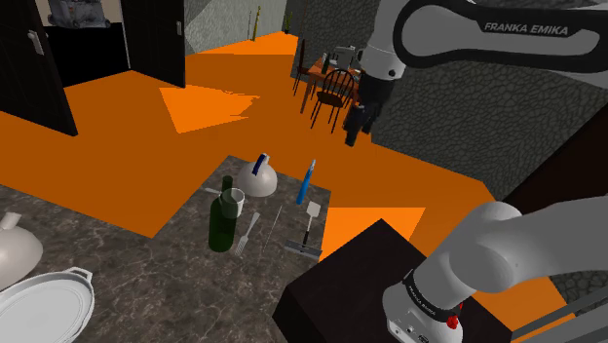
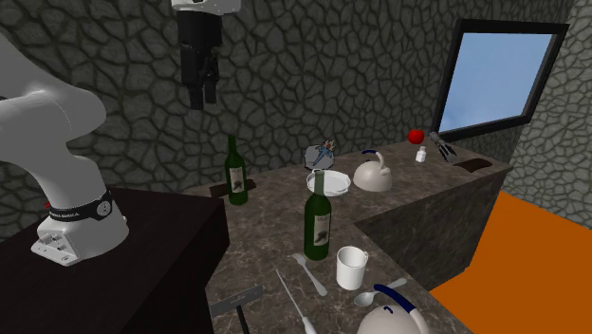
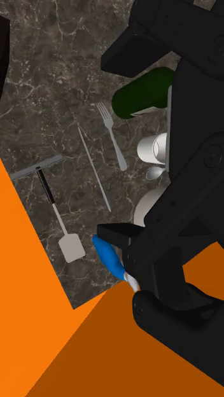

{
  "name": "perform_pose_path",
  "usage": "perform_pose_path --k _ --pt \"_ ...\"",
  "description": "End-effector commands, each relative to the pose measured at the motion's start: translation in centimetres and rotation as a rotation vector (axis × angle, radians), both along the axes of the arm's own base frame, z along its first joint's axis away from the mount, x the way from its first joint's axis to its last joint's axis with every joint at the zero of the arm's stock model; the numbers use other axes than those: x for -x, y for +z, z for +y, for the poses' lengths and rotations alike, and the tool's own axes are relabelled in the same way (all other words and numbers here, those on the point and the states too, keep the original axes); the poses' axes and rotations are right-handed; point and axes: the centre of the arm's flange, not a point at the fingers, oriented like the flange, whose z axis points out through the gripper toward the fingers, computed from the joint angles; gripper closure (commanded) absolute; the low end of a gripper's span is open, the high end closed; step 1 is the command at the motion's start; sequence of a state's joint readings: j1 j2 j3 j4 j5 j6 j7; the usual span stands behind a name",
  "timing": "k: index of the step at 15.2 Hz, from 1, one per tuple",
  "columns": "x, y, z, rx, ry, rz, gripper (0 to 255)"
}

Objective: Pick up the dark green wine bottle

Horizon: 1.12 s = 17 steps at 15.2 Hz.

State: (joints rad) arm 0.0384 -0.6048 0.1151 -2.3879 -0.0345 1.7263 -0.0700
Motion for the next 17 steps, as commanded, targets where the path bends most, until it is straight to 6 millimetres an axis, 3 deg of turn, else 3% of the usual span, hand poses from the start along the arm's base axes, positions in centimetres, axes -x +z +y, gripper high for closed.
perform_pose_path --k 1,17 --pt "-1.6 -1.6 1.4 -0.009 -0.011 0.003 0" --pt "-14.4 -14.2 12.1 -0.076 -0.095 0.033 0"
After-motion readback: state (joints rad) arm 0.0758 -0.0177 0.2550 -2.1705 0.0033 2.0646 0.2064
